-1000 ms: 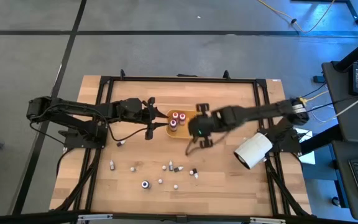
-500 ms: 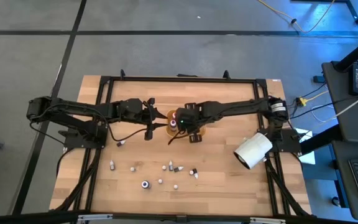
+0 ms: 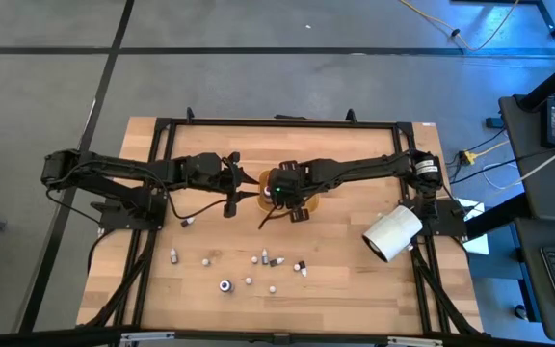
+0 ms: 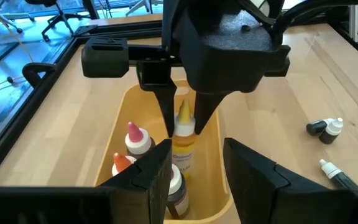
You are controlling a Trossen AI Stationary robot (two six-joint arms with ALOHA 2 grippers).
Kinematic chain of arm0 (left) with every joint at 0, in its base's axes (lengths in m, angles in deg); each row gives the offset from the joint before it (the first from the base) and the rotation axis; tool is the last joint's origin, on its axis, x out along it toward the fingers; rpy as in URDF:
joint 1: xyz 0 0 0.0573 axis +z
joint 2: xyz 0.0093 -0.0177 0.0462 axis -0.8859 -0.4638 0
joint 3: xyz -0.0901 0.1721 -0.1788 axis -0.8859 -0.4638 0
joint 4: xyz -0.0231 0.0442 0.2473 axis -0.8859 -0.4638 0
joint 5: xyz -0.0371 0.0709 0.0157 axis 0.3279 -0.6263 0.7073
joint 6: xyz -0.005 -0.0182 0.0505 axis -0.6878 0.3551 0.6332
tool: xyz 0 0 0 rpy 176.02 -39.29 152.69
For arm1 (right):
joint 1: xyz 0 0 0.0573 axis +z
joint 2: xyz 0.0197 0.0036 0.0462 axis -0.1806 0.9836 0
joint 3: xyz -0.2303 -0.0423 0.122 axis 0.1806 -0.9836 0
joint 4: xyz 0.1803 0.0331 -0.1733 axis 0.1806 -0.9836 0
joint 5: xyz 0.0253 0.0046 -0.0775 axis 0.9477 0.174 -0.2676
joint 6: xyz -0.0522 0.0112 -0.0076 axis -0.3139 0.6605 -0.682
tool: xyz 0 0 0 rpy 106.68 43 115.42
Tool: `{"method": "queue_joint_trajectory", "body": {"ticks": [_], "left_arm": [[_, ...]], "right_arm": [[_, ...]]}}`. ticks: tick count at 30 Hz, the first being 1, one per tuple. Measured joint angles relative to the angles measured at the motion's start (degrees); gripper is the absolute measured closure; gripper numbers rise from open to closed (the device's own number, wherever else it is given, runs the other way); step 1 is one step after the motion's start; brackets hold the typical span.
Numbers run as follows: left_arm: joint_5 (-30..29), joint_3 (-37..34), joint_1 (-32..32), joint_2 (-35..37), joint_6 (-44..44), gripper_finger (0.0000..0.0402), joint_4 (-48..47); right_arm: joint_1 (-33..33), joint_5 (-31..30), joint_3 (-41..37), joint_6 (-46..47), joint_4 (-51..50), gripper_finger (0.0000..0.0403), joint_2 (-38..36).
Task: Pick & Place food coloring
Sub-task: Put the big yellow food coloring bottle into the yellow bin, then put the small purple food coloring bottle into the yellow bin
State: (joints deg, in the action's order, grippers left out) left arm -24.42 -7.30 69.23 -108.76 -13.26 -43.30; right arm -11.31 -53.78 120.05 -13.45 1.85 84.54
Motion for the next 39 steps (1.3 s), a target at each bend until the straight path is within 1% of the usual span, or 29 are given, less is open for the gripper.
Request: {"method": "queue_joint_trajectory", "body": {"ticks": [5, 11, 13, 16, 19, 20, 22, 24, 26, 27, 29, 32, 35, 37, 39], "left_arm": [[0.0, 0.0, 0.0, 0.0, 0.0, 0.0261, -0.1], [0.0, 0.0, 0.0, 0.0, 0.0, 0.0258, -0.1], [0.0, 0.0, 0.0, 0.0, 0.0, 0.0259, -0.1], [0.0, 0.0, 0.0, 0.0, 0.0, 0.0261, -0.1], [0.0, 0.0, 0.0, 0.0, 0.0, 0.0263, -0.1], [0.0, 0.0, 0.0, 0.0, 0.0, 0.0263, -0.1], [0.0, 0.0, 0.0, 0.0, 0.0, 0.0262, -0.1], [0.0, 0.0, 0.0, 0.0, 0.0, 0.0263, -0.1], [0.0, 0.0, 0.0, 0.0, 0.0, 0.0264, -0.1], [0.0, 0.0, 0.0, 0.0, 0.0, 0.0264, 0.0], [0.0, 0.0, 0.0, 0.0, 0.0, 0.0265, 0.4], [0.0, 0.0, 0.0, 0.0, 0.0, 0.0264, 0.4], [0.3, 0.0, 0.0, 0.0, -1.0, 0.0263, 0.4], [1.9, 0.4, -0.3, 0.0, -1.4, 0.0264, -0.8], [3.9, 2.5, -1.2, 0.0, -1.5, 0.0265, -6.8]], "right_arm": [[0.0, 0.0, 0.0, -0.7, 0.1, 0.0231, 0.0], [0.0, -0.5, 0.0, -0.6, 1.4, 0.0227, 0.0], [0.0, -2.1, 0.0, -0.5, 2.8, 0.0227, -0.1], [0.3, -5.6, 2.1, -0.5, 1.8, 0.0227, -0.2], [0.8, -9.2, 5.0, -0.7, -2.2, 0.0227, -0.4], [1.1, -9.4, 6.1, -0.7, -3.3, 0.0227, -0.4], [1.5, -7.8, 8.6, -0.4, -7.4, 0.0227, -0.4], [1.8, -3.3, 10.7, 0.7, -11.3, 0.0226, -0.5], [1.9, 1.8, 10.7, 2.9, -13.3, 0.0226, -1.6], [2.0, 3.7, 9.7, 3.6, -13.3, 0.0226, -2.7], [2.6, 3.7, 6.3, 6.4, -12.7, 0.0226, -5.9], [4.0, -3.8, -1.4, 11.1, -8.7, 0.0226, -11.9], [6.2, -10.5, -10.7, 14.9, -1.2, 0.0226, -19.5], [7.7, -12.7, -16.6, 16.5, 5.2, 0.0226, -24.5], [8.8, -13.8, -21.7, 17.7, 11.1, 0.0226, -28.6]]}}
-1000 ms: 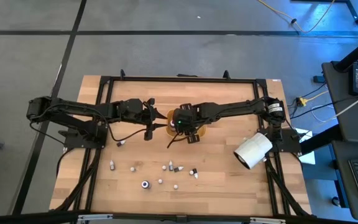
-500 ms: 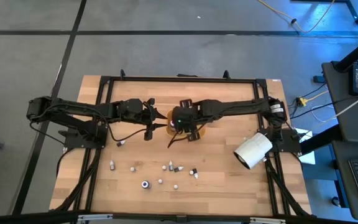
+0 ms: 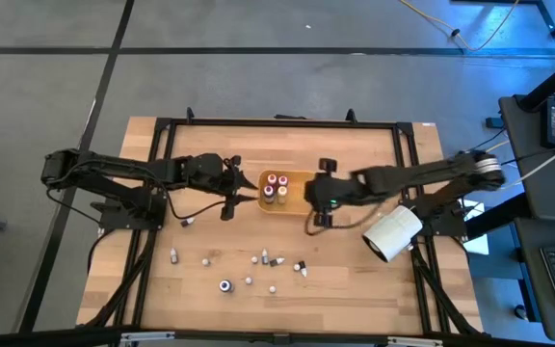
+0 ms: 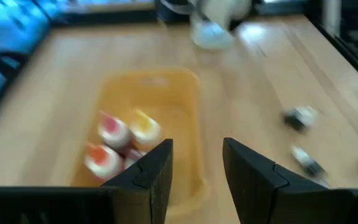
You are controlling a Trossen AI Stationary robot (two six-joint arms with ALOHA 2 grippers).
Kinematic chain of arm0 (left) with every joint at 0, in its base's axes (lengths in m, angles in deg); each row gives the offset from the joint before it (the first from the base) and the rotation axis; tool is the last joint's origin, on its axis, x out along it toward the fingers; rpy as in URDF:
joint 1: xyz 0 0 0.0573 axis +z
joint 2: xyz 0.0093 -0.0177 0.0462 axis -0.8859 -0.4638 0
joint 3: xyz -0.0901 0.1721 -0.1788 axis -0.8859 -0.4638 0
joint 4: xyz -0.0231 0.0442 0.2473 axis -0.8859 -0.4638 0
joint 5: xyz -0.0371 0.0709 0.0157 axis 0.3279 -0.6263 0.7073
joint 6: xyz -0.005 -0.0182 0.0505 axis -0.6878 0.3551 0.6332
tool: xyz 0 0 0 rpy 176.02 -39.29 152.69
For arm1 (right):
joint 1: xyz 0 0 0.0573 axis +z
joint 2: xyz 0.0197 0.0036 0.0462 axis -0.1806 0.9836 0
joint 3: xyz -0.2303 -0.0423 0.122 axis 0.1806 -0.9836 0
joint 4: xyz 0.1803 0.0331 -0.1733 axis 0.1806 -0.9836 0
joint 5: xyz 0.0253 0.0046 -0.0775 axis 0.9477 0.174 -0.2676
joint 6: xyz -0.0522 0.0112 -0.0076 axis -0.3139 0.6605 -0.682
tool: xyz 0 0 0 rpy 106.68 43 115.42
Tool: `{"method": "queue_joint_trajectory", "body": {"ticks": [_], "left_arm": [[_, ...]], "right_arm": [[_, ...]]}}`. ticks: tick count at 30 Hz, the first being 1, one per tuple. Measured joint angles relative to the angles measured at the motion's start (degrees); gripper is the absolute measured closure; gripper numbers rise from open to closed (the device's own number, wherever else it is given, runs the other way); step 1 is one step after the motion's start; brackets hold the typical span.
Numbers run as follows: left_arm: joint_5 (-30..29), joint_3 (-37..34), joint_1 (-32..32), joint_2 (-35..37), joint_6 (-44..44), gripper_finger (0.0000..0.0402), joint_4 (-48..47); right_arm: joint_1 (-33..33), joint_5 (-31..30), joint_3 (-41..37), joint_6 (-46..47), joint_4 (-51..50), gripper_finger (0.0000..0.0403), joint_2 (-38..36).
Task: Pick & Place food coloring
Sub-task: Put the small purple food coloring bottle into the yellow bin
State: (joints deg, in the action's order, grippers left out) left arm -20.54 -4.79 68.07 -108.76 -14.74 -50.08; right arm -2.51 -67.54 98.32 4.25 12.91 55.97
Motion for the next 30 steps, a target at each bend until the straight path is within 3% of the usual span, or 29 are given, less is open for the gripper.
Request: {"method": "queue_joint_trajectory", "body": {"ticks": [3, 9, 14, 19, 23, 26, 30], "left_arm": [[-0.6, 5.0, -2.8, -0.3, -0.1, 0.0265, -10.9], [-9.7, 13.2, -11.9, -0.5, -1.6, 0.0263, -27.7], [-16.7, 16.5, -16.9, -0.5, -18.3, 0.0266, -43.6], [-18.4, 16.4, -17.2, -1.1, -40.2, 0.0261, -56.1], [-18.4, 16.4, -17.4, -2.1, -47.7, 0.0261, -61.8], [-19.1, 15.8, -18.3, -2.5, -48.4, 0.026, -61.6], [-19.0, 11.8, -17.7, -2.5, -55.9, 0.026, -61.8]], "right_arm": [[0.6, -1.0, -5.9, 0.1, 7.0, 0.0226, -4.9], [0.2, -1.1, -14.1, -2.8, 17.2, 0.0226, -9.3], [0.1, -1.0, -18.1, -2.9, 21.5, 0.0226, -8.9], [0.1, -0.9, -21.0, -3.0, 24.1, 0.0226, -8.5], [0.1, -0.9, -21.1, -3.8, 24.7, 0.0226, -8.6], [0.1, -0.8, -21.1, -4.1, 24.7, 0.0226, -8.6], [0.1, -0.8, -21.1, -4.0, 24.8, 0.0226, -8.6]]}}
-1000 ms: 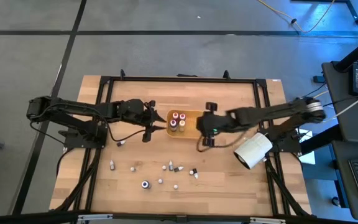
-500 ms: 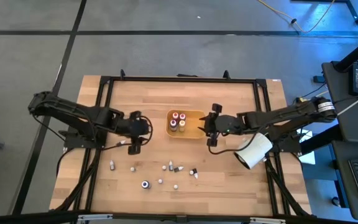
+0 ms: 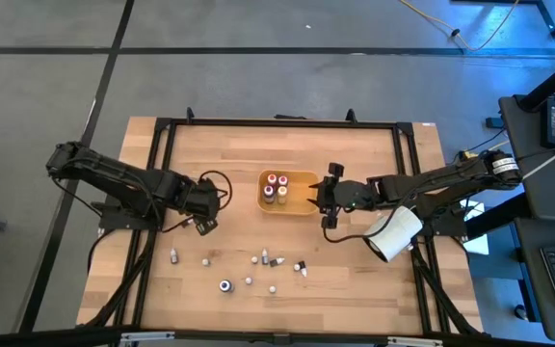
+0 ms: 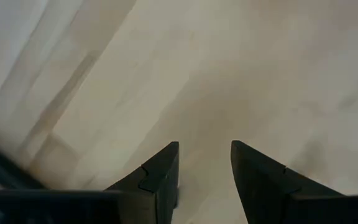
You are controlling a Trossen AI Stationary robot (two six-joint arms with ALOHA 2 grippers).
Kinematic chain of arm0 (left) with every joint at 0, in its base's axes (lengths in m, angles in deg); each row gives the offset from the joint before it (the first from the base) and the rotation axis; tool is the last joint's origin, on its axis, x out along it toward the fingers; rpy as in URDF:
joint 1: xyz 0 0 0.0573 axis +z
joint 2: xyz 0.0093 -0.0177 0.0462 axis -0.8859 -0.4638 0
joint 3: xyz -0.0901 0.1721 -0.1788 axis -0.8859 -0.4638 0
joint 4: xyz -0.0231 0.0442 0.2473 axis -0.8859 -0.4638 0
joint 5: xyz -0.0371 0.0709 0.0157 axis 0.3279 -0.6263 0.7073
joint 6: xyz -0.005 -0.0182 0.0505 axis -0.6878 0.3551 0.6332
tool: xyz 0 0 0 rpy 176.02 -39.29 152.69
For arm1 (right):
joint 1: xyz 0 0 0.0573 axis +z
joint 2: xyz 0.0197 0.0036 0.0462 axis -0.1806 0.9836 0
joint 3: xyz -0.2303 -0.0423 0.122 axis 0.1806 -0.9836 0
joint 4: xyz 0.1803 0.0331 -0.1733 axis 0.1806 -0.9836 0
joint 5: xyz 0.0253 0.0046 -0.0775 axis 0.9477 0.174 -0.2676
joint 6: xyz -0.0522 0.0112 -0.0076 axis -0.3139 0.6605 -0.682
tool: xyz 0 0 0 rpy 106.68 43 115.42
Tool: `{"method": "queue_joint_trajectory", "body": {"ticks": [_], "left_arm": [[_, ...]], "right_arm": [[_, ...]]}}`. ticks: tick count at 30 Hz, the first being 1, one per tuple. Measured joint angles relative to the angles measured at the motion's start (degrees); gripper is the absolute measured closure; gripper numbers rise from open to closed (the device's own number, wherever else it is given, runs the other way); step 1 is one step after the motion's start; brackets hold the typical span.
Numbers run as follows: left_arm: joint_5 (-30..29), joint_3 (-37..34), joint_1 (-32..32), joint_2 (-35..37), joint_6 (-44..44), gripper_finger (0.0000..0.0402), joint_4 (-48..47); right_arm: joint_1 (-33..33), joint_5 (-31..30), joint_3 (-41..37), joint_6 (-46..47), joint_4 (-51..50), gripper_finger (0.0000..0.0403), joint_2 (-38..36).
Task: Pick & Place food coloring
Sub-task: Put the small purple food coloring bottle into the yellow bin
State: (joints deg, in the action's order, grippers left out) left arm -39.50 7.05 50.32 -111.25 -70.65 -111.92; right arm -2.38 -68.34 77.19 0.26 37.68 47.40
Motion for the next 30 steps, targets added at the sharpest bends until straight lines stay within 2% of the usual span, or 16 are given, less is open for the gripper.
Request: {"method": "queue_joint_trajectory", "body": {"ticks": [7, 12, 16, 24, 30], "left_arm": [[3.9, -9.4, 1.9, 0.0, -6.8, 0.026, 0.1], [8.0, -12.1, 3.1, 0.0, -8.8, 0.0261, 0.3], [10.3, -13.4, 3.2, 0.0, -9.2, 0.026, 2.1], [11.3, -13.6, 3.2, 0.0, -3.2, 0.0261, 6.6], [11.3, -13.6, 3.2, 0.0, -2.3, 0.026, 6.7]], "right_arm": [[0.0, 0.1, 0.0, -1.6, 0.2, 0.0226, 0.0], [0.0, 0.1, 0.0, -10.5, -0.2, 0.0226, 0.0], [-0.1, 0.1, 0.0, -13.6, 0.9, 0.0226, 0.0], [0.0, 0.1, 0.0, -8.3, 0.7, 0.0226, 0.0], [0.0, 0.1, 0.0, 0.3, -0.7, 0.0226, 0.0]]}}
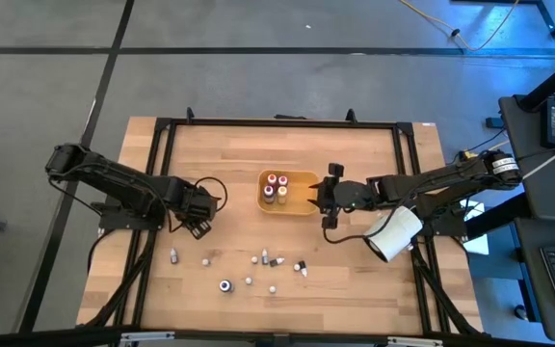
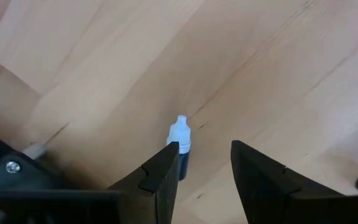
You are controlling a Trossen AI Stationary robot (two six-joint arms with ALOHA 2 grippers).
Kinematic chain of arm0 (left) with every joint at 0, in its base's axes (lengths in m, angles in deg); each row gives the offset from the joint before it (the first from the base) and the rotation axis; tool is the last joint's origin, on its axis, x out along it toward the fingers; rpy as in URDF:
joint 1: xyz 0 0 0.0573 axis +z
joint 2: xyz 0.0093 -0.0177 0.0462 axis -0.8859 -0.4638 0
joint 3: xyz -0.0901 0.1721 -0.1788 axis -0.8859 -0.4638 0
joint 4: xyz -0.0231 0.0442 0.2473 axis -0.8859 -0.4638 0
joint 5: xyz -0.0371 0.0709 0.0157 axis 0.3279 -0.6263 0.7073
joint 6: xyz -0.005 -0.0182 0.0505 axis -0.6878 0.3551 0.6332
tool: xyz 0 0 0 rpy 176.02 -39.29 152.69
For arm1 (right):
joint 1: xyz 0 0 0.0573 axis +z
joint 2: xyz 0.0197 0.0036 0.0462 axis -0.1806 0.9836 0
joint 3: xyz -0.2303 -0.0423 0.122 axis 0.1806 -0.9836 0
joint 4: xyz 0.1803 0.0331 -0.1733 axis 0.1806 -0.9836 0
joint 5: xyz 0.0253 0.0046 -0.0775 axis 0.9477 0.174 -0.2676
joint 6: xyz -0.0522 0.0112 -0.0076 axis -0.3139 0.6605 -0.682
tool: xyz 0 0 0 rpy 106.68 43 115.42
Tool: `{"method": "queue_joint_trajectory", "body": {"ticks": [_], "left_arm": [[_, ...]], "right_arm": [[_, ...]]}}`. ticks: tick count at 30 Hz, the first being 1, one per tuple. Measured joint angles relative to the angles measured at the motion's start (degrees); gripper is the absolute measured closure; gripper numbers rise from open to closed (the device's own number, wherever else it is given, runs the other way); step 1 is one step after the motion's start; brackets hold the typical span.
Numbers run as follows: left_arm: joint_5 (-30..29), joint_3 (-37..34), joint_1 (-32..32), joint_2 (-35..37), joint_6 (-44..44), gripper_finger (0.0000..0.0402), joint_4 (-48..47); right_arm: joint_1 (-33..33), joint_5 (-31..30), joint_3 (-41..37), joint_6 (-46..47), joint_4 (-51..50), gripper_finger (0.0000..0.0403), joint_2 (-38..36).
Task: Pick & Place food coloring
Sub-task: Put the small purple food coloring bottle into the yellow bin
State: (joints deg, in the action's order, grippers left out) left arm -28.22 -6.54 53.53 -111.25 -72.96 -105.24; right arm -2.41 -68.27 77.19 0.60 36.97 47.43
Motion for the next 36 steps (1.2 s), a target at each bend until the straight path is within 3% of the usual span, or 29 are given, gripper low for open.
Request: {"method": "queue_joint_trajectory", "body": {"ticks": [9, 19, 36], "left_arm": [[-2.6, 0.0, 0.0, -1.7, 1.3, 0.026, -0.1], [-0.2, 0.0, 0.0, -10.4, -0.5, 0.026, -0.1], [0.4, 0.2, -0.6, -18.1, -1.8, 0.0265, 1.9]], "right_arm": [[0.0, 0.0, 0.0, 1.1, 0.9, 0.0226, 0.0], [0.0, 0.3, 0.0, 2.6, 0.9, 0.0226, 0.0], [0.2, 11.8, 0.0, 6.8, 0.8, 0.0226, 0.0]]}}
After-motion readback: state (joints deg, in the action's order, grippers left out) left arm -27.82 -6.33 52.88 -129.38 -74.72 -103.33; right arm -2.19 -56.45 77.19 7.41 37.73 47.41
